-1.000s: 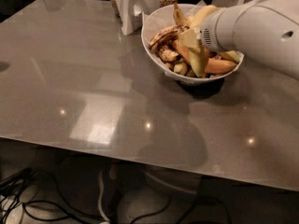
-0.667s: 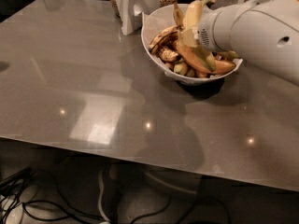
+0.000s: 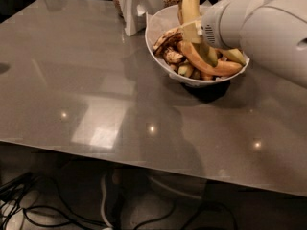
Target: Pick banana from white bowl
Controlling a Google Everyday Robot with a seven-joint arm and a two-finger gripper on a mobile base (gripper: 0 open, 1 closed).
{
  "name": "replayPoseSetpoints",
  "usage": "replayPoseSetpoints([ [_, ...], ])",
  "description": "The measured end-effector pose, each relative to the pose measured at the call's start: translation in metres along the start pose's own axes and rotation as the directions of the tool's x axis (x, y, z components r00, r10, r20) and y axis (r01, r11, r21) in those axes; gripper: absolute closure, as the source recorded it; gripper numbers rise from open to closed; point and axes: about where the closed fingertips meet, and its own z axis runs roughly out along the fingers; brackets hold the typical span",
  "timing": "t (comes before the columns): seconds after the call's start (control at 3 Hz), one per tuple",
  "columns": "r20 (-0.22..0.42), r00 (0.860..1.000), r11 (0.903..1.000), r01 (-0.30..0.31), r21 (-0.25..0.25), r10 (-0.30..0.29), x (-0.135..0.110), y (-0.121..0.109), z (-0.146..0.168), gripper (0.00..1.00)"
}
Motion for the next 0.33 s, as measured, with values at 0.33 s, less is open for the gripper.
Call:
replayPoseSetpoints([
  [0.33,0.019,1.0,0.9998,0.009,-0.021,-0.008,-0.0073,-0.0026,-0.0118,1.0],
])
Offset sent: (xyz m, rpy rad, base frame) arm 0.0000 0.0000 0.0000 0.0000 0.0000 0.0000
